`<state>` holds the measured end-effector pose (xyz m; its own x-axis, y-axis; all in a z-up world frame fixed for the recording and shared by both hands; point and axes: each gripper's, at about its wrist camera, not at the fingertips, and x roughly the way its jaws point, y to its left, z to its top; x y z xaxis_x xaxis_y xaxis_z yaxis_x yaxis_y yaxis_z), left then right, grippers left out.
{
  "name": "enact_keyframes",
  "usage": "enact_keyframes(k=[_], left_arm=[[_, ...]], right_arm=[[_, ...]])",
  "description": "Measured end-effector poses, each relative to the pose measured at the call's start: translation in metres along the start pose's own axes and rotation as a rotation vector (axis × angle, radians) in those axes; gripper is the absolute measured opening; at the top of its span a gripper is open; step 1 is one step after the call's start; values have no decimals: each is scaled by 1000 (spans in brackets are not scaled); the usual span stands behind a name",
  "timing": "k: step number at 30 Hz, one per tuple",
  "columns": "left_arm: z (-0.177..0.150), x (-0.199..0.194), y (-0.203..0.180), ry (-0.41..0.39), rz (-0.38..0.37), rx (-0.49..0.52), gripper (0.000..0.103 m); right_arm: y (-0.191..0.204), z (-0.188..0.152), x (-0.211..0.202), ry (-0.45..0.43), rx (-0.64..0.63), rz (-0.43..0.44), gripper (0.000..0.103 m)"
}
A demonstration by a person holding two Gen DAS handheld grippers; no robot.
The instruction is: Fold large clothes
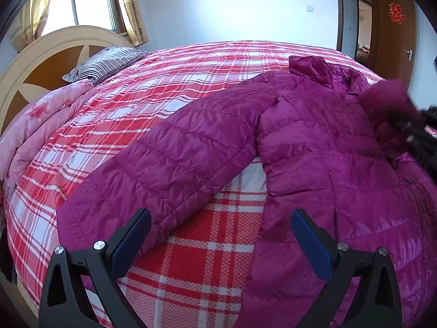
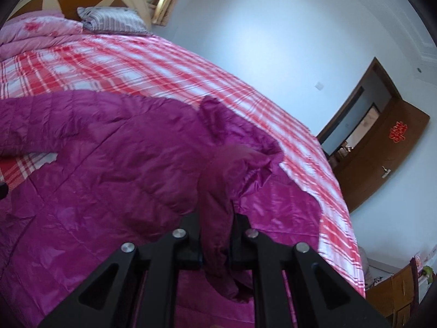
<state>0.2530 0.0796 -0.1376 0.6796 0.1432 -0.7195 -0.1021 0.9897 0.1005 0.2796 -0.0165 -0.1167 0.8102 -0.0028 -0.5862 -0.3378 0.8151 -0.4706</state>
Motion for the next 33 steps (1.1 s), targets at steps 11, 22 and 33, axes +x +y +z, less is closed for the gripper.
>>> enact_keyframes(k=[11, 22, 33], left_arm=[[46, -21, 7, -101, 50, -23, 102], [89, -30, -125, -265, -24, 207, 102], [81, 88, -148, -79, 175, 307, 102]], right_arm=[[-30, 3, -33, -104, 292, 508, 67], [-159, -31, -8, -50, 527, 64, 53], [-183, -72, 94, 167, 472, 78, 49]])
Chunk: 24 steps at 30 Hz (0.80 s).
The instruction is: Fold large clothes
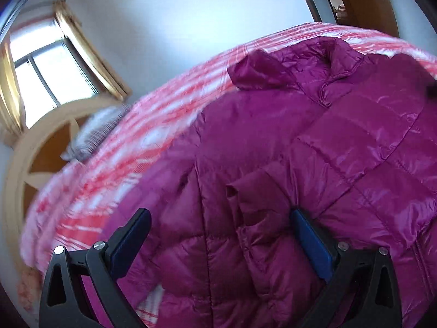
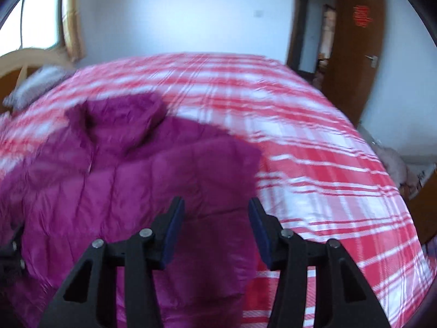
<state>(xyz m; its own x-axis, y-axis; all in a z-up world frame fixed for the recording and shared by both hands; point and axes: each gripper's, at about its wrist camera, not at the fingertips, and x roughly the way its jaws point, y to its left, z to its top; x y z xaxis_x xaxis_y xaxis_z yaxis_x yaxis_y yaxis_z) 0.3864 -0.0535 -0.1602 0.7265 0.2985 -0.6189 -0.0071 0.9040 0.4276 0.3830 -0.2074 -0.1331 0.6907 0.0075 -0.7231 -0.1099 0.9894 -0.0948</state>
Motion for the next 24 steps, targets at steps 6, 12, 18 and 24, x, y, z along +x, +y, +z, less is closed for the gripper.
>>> enact_keyframes(k=[6, 12, 18, 24], left_arm=[[-2, 6, -3, 6, -6, -8, 102], [-5, 9, 2, 24, -53, -47, 102], [-6, 12, 5, 30, -82, -78, 102], [-8, 13, 10, 31, -93, -109, 102]], right_arm=[[2, -17, 21, 38, -27, -12, 49], [3, -11, 22, 80, -73, -26, 49], [12, 13, -32, -16, 45, 51, 66], [77, 12, -30, -8, -55, 152, 63]])
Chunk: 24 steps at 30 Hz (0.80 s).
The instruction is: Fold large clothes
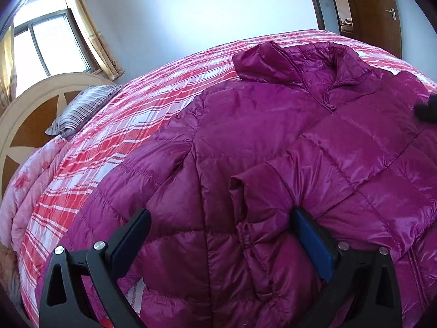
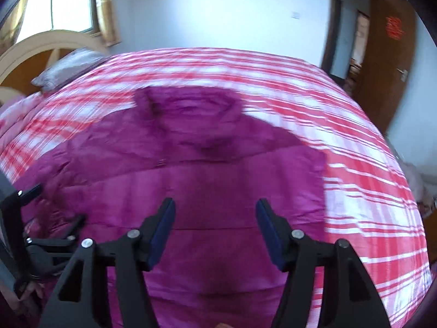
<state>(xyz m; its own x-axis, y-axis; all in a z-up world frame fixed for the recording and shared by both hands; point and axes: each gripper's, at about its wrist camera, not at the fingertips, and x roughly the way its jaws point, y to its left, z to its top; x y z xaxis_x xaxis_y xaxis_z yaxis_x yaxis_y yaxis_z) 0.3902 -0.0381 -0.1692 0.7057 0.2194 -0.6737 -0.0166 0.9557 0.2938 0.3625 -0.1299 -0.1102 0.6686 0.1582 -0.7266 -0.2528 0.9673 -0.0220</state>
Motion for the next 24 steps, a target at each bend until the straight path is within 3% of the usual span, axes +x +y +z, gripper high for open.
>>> enact_keyframes(k=[5, 14, 18, 24], left_arm=[[0, 1, 3, 2, -10, -9, 102], [-1, -6, 13, -5, -55, -47, 102], [-6, -26, 37, -19, -86, -82, 102], [-28, -70, 109, -91, 8, -80, 102]], right_arm=[[25, -23, 33, 63, -50, -7, 57], [30, -39, 47, 51, -75, -46, 57], [30, -38, 48, 49, -80, -49, 58], [34, -40, 49, 44, -96, -70, 58]])
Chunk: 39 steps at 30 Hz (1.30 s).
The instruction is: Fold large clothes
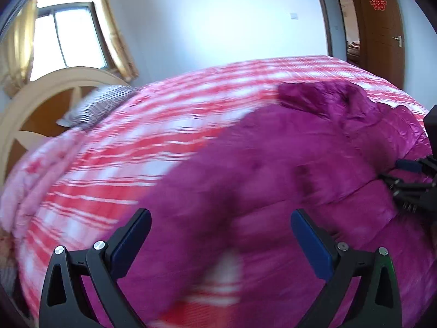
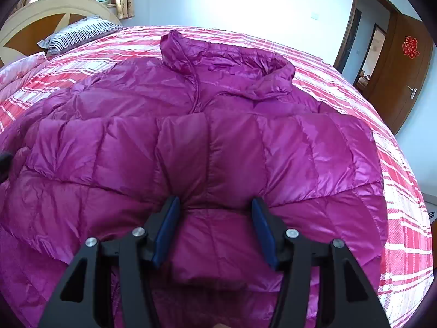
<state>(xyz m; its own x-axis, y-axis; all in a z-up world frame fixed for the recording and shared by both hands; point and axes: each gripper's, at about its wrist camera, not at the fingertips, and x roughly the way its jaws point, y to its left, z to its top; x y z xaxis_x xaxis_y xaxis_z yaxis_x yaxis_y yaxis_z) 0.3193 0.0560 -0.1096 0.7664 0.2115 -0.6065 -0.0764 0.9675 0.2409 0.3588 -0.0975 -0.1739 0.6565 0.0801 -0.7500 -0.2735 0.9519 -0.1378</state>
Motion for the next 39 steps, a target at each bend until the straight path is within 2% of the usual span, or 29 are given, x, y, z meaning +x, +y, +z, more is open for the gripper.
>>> enact_keyframes(k=[2, 6, 10, 15, 18, 21, 23, 26, 29, 31, 32, 34, 39], left_arm=[[-13, -7, 35, -3, 55, -13, 102], [-53, -4, 112, 85, 187, -75, 102], [-84, -4, 160, 143, 244, -146, 102], [-108, -3, 189, 177, 231, -235, 102], [-113, 1, 198, 178, 181, -306, 102], [-111, 6, 197, 183, 124, -347, 101], [-109, 8, 193, 183, 108, -355, 96], [-109, 16, 187, 203, 68, -352, 77], [-112, 22, 187, 221, 48, -374, 60], [-112, 18, 187, 194, 54, -375, 42], [-112, 17, 188, 185, 52, -374, 38], [-108, 10, 189, 158, 40, -375, 20], [-86, -17, 193, 69, 24, -354, 15]], right_arm=[[0, 0, 0, -1, -3, -3, 58], [-1, 0, 1, -1, -1, 1, 58], [0, 1, 1, -1, -10, -8, 58], [-1, 7, -10, 1, -10, -3, 58], [8, 13, -40, -89, 16, 40, 58], [31, 18, -50, -118, -40, 82, 58], [49, 18, -44, -97, -92, 115, 58], [66, 11, -25, -55, -136, 119, 57], [66, 5, -11, -26, -118, 126, 59], [63, 7, -7, -12, -107, 134, 62], [64, 7, -6, -6, -107, 133, 62], [67, 7, -5, -4, -115, 124, 62], [68, 3, -10, -17, -121, 110, 63]])
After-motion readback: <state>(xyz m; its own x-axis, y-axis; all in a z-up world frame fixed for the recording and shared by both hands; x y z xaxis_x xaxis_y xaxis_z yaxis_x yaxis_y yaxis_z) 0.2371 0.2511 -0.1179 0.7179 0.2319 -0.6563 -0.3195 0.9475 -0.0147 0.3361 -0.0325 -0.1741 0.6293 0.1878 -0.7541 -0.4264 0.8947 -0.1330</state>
